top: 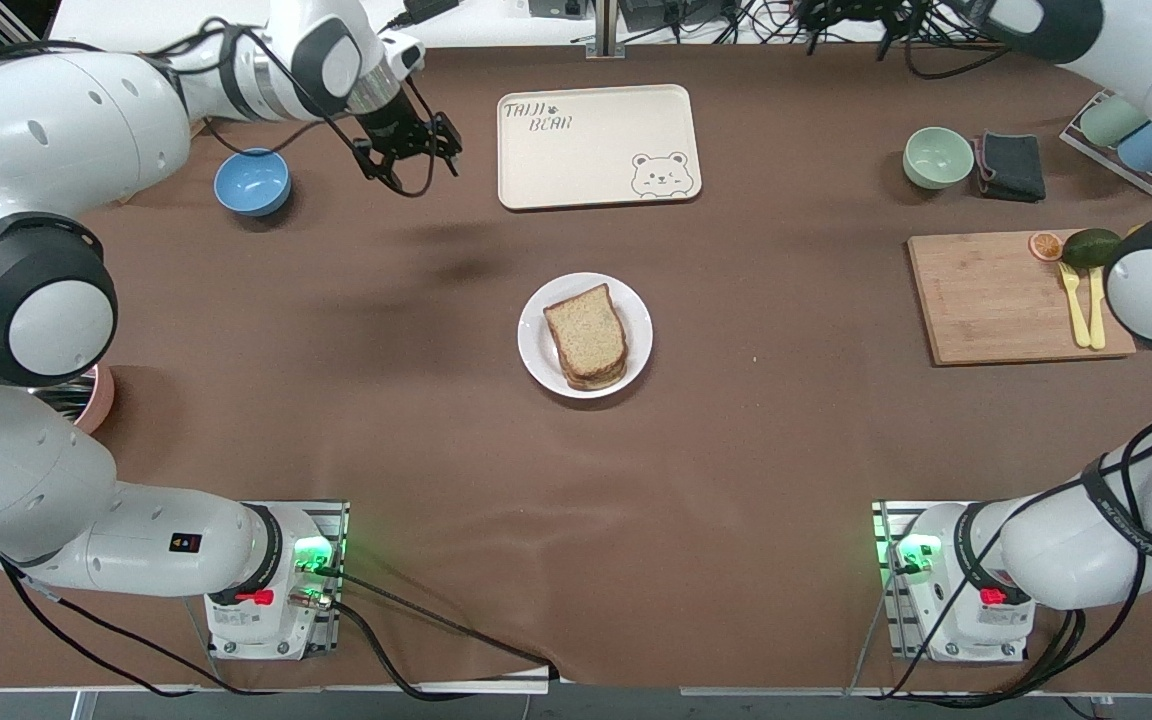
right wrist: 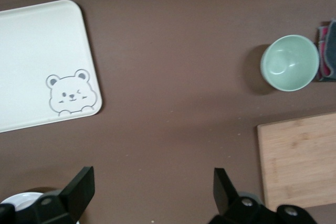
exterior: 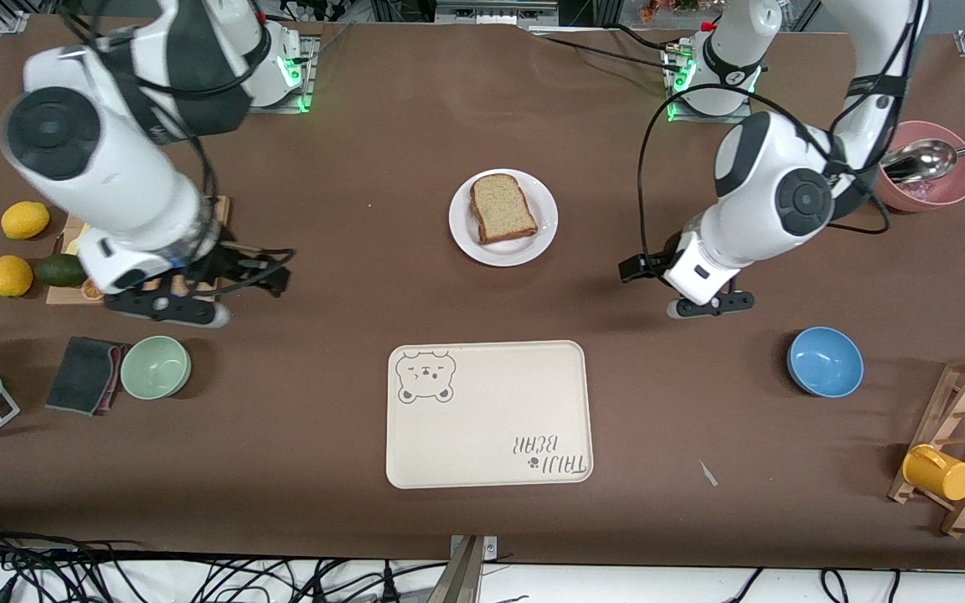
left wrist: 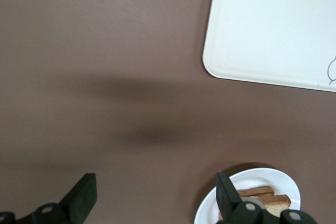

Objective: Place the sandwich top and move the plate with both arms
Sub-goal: 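Withdraw the right gripper while the left gripper reaches toward the plate, then close the left gripper on the white plate rim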

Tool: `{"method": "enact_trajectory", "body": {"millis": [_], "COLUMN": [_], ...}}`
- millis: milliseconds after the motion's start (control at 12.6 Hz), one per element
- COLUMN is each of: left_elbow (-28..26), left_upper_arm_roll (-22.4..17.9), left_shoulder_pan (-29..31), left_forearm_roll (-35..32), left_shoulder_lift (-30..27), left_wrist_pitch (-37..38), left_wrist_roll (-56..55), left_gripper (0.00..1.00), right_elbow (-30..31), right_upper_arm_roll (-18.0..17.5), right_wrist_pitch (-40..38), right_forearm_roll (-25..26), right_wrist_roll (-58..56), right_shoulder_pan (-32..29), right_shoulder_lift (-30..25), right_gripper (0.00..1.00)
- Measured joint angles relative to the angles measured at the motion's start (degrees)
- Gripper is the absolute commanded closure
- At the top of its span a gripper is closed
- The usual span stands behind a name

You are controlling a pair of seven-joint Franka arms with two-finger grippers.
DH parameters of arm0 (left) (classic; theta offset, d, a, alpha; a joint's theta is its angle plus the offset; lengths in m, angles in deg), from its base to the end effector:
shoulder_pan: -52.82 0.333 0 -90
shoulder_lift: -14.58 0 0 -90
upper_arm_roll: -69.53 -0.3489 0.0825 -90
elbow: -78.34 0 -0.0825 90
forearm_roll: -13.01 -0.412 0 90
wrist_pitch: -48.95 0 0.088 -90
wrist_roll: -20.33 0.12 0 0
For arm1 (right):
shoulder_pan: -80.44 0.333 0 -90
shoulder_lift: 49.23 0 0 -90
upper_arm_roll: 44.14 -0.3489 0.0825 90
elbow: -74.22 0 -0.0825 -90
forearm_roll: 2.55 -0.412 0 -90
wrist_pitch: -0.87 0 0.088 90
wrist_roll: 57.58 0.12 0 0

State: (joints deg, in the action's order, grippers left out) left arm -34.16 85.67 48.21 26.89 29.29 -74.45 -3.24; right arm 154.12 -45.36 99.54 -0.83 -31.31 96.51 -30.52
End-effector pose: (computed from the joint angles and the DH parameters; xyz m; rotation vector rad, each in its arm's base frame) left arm 0.5844 -0.2276 0.3486 2.8924 0.2844 -0.2300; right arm 0.6679 0.2023 0.5370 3.1116 -0.2391 0.0149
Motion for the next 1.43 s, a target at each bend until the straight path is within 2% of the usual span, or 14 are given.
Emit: {"method": "enact_trajectory", "body": {"millis": [317, 714, 1111, 1429], "left_elbow": [-4.7, -7.1, -8.3, -13.1], "left_upper_arm_roll": [2.0, 2.7, 2.6, 2.6], "left_shoulder_pan": [-0.1, -0.1, 1.3, 3.7], "left_forearm_roll": [4.1, 13.1, 25.7, 40.4], "left_shoulder_lift": [0.5, 3.9, 6.8, 6.8], "left_wrist_pitch": [-5.5, -7.9, -8.0, -8.6], "left_wrist_roll": [0.0, 2.8, 19.6, 38.1], "left_gripper": [0.00, 0.00, 0.00, 0.00], "right_elbow": [3.2, 11.2, 15.4, 17.6], "right_upper_arm_roll": [0.3, 0.4, 0.4, 0.4], "right_wrist_pitch": [0.1, 0.8, 0.5, -1.0], "right_forearm_roll": [-2.4, -2.7, -2.9, -2.9], "right_wrist_roll": [-5.1, -12.1, -12.8, -12.8], "right_shoulder_pan": [-5.0, -11.8, -14.9, -16.1], "right_shoulder_lift": [-2.6, -10.4, -17.2, -17.3], "right_gripper": [0.00, 0.00, 0.00, 0.00]}}
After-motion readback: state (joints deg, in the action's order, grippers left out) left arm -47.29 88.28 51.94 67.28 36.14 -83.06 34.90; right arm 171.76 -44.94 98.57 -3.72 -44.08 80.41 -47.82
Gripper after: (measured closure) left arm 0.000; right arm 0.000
